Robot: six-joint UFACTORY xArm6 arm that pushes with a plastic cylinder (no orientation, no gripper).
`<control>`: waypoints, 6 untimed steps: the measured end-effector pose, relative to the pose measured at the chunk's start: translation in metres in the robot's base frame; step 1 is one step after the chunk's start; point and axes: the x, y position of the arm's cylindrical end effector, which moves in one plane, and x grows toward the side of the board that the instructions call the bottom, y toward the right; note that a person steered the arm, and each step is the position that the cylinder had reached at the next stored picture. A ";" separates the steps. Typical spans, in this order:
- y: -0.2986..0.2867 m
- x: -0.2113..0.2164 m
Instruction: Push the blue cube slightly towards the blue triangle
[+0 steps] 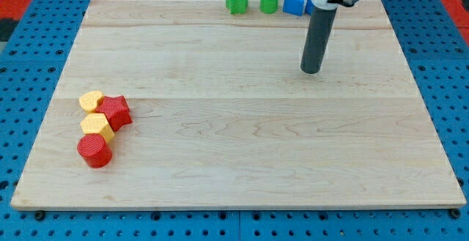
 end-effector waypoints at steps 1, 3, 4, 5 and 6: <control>-0.003 0.000; 0.001 -0.067; 0.022 -0.129; 0.037 -0.134; 0.061 -0.160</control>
